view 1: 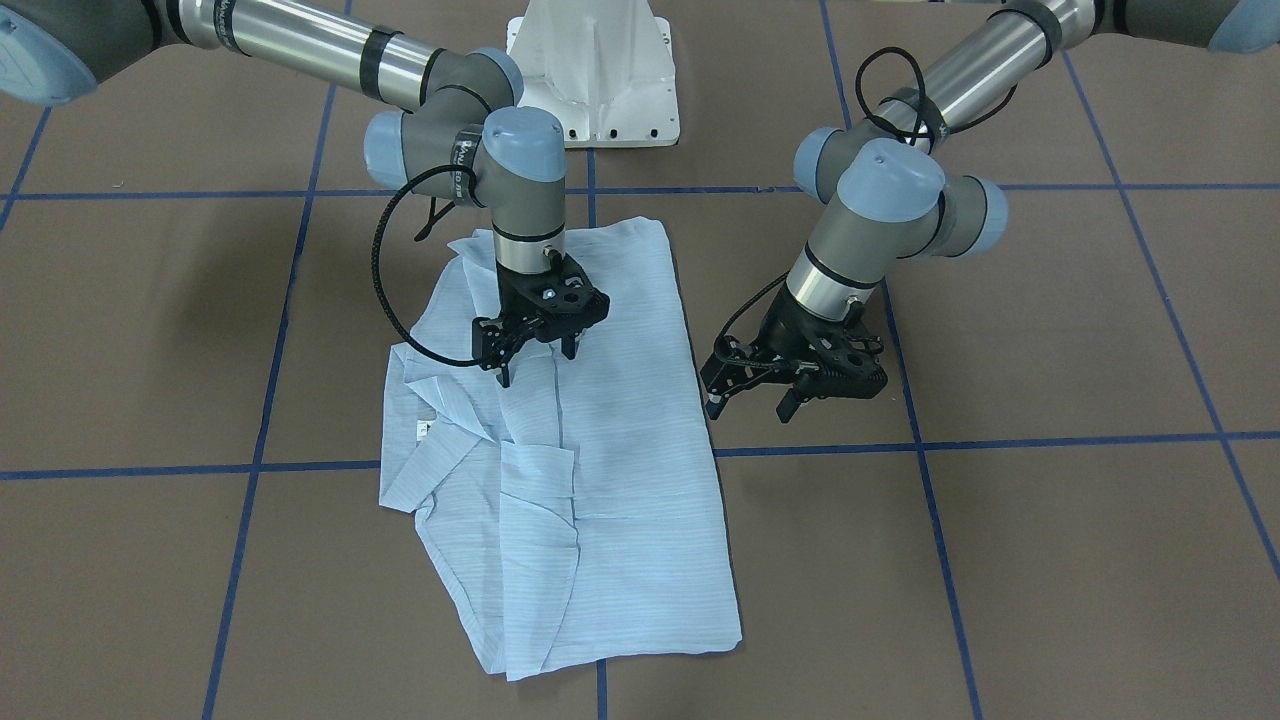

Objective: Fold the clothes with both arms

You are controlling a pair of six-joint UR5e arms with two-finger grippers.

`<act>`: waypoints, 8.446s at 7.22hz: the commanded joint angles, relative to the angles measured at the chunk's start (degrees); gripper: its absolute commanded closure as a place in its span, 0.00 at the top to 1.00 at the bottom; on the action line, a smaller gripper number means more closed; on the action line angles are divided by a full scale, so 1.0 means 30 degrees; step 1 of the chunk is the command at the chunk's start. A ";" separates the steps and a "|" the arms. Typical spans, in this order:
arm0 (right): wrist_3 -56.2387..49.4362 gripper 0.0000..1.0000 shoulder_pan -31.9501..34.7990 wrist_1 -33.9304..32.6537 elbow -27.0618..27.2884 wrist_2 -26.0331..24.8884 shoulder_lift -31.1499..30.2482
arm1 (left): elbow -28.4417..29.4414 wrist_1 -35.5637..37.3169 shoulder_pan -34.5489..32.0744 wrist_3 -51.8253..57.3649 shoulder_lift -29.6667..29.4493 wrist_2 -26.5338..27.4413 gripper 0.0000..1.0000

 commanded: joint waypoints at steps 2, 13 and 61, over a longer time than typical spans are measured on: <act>-0.0014 1.00 0.0347 -0.0193 0.1295 0.0132 -0.0795 | 0.0302 -0.0020 0.0001 0.0001 -0.0099 0.0029 1.00; 0.0162 1.00 -0.0004 -0.0340 0.0832 0.0131 -0.0655 | 0.1356 -0.1631 0.0060 0.0089 -0.0128 -0.0059 1.00; 0.6469 1.00 0.5858 0.1563 0.5032 1.1118 -0.5265 | -0.6677 0.3717 0.2210 -0.3961 0.2264 -0.2551 1.00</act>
